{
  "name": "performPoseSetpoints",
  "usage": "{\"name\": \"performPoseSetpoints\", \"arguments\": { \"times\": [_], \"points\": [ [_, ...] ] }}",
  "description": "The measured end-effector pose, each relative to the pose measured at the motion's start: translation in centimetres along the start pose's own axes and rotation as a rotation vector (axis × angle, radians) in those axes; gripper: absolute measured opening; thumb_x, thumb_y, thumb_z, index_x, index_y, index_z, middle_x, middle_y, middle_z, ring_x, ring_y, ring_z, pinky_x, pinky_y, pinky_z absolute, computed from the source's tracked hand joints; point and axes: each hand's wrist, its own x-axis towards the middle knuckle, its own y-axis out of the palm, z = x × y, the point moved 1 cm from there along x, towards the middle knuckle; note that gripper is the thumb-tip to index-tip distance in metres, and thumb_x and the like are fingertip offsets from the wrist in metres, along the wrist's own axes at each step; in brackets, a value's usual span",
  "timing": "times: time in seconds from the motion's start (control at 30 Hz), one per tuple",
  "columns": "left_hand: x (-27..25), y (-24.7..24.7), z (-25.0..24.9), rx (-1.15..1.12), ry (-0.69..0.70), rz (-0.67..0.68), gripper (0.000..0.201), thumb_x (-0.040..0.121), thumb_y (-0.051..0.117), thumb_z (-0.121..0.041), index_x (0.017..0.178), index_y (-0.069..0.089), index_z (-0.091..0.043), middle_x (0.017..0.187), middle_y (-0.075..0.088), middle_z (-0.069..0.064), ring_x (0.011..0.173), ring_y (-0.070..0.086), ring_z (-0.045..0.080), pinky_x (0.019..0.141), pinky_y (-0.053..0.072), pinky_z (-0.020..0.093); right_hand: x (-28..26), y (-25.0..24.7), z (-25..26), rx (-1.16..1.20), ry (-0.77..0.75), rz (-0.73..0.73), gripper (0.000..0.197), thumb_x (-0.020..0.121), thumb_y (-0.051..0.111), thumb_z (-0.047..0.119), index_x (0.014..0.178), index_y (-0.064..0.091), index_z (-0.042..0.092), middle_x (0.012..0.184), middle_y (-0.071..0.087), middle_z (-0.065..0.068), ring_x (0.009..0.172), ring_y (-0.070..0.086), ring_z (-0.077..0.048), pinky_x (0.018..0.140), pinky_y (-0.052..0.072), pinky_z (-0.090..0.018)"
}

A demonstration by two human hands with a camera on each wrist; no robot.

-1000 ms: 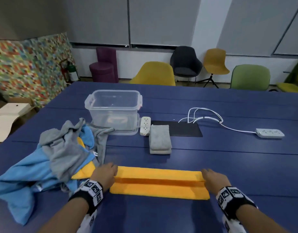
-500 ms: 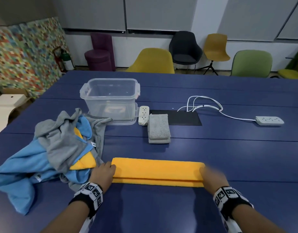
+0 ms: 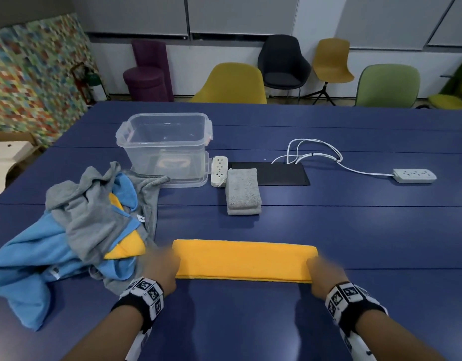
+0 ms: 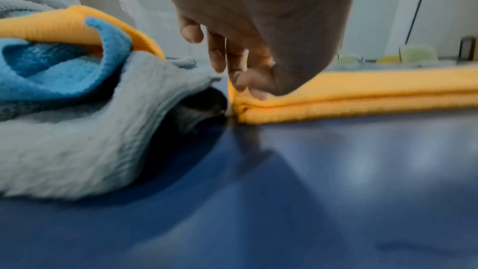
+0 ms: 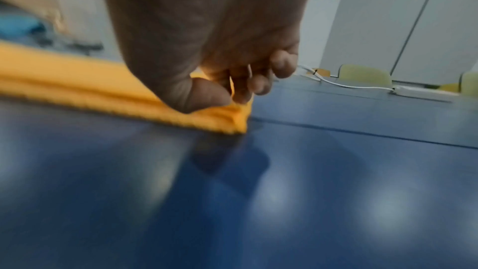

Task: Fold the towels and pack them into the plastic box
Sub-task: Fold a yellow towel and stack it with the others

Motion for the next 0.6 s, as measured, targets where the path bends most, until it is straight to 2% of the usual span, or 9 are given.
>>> {"name": "performPoseSetpoints", "arguments": {
  "times": [0.07, 0.13, 0.17, 0.23, 0.27, 0.33, 0.4, 0.47, 0.6],
  "points": [
    [0.3, -1.5, -0.5, -0.1, -0.071, -0.085, 0.024, 0.069, 0.065, -0.021, 0.092, 0.059, -0.022, 0.101, 0.053, -0.001, 0.095, 0.054, 0.022, 0.079, 0.041, 0.034, 0.3, -1.2, 0.5, 0.075, 0.004, -0.164, 0.034, 0.085, 0.044, 0.019, 0.118, 0.046, 0.01, 0.122, 0.048, -0.007, 0.111, 0.052, -0.028, 0.085, 0.042, -0.035],
    [1.1, -1.8, -2.3, -0.235, -0.056, -0.264, 0.02, 0.052, 0.07, -0.022, 0.07, 0.062, -0.025, 0.079, 0.058, -0.005, 0.069, 0.061, 0.02, 0.058, 0.046, 0.032, 1.2, -2.3, 2.3, 0.201, 0.0, -0.442, 0.027, 0.068, 0.045, 0.017, 0.089, 0.06, 0.01, 0.091, 0.059, -0.005, 0.081, 0.063, -0.028, 0.065, 0.048, -0.036],
    [1.3, -2.5, -3.6, -0.317, -0.016, -0.28, 0.016, 0.058, 0.061, -0.023, 0.073, 0.066, -0.026, 0.081, 0.062, -0.006, 0.071, 0.065, 0.021, 0.059, 0.049, 0.032, 1.6, -2.8, 3.7, 0.24, -0.025, -0.535, 0.025, 0.06, 0.046, 0.018, 0.078, 0.063, 0.013, 0.079, 0.061, -0.002, 0.067, 0.064, -0.025, 0.054, 0.049, -0.032],
    [2.6, -2.8, -7.5, -0.4, 0.097, -0.328, 0.04, 0.081, 0.039, -0.017, 0.112, 0.064, -0.018, 0.123, 0.059, -0.005, 0.117, 0.057, 0.027, 0.093, 0.047, 0.039, 2.7, -3.0, 7.6, 0.323, -0.093, -0.428, 0.034, 0.054, 0.054, 0.02, 0.083, 0.072, 0.016, 0.085, 0.07, 0.0, 0.071, 0.07, -0.021, 0.054, 0.055, -0.029],
    [3.2, -3.0, -9.5, -0.396, 0.126, -0.244, 0.047, 0.092, 0.03, -0.015, 0.136, 0.045, -0.015, 0.145, 0.038, -0.005, 0.139, 0.031, 0.027, 0.112, 0.029, 0.041, 3.4, -2.4, 9.6, 0.304, -0.114, -0.358, 0.039, 0.055, 0.055, 0.023, 0.088, 0.075, 0.014, 0.095, 0.072, -0.001, 0.081, 0.071, -0.021, 0.059, 0.057, -0.028],
    [4.3, -2.4, -12.0, -0.356, 0.121, -0.074, 0.052, 0.101, 0.021, -0.022, 0.15, 0.005, -0.019, 0.158, -0.002, -0.002, 0.145, -0.01, 0.025, 0.119, -0.001, 0.041, 4.7, -0.7, 12.2, 0.319, -0.126, -0.301, 0.046, 0.067, 0.044, 0.03, 0.096, 0.075, 0.014, 0.113, 0.066, -0.002, 0.104, 0.066, -0.026, 0.069, 0.057, -0.032],
    [5.3, -0.2, -12.7, -0.465, 0.07, -0.084, 0.053, 0.102, 0.016, -0.03, 0.149, -0.007, -0.02, 0.157, -0.013, 0.001, 0.142, -0.022, 0.024, 0.117, -0.005, 0.04, 5.5, 1.4, 13.0, 0.36, -0.159, -0.276, 0.053, 0.087, 0.028, 0.035, 0.127, 0.056, 0.013, 0.14, 0.044, -0.007, 0.138, 0.029, -0.031, 0.098, 0.045, -0.039],
    [5.8, 1.6, -12.0, -0.465, 0.135, -0.167, 0.055, 0.101, 0.007, -0.04, 0.149, -0.007, -0.019, 0.157, -0.004, 0.003, 0.142, -0.02, 0.023, 0.116, -0.005, 0.039, 6.0, 3.0, 12.2, 0.379, -0.18, -0.429, 0.058, 0.099, 0.008, 0.044, 0.148, 0.014, 0.015, 0.157, 0.001, -0.008, 0.145, -0.007, -0.025, 0.116, 0.008, -0.038],
    [6.3, 4.8, -9.0, -0.336, 0.212, -0.071, 0.061, 0.098, 0.005, -0.051, 0.149, -0.002, -0.019, 0.157, -0.008, 0.002, 0.145, -0.014, 0.021, 0.113, -0.001, 0.036, 6.2, 4.5, 8.3, 0.334, -0.193, -0.45, 0.067, 0.096, 0.006, 0.056, 0.149, -0.002, 0.017, 0.157, -0.012, -0.002, 0.145, -0.013, -0.021, 0.113, -0.001, -0.035]
  ]
}}
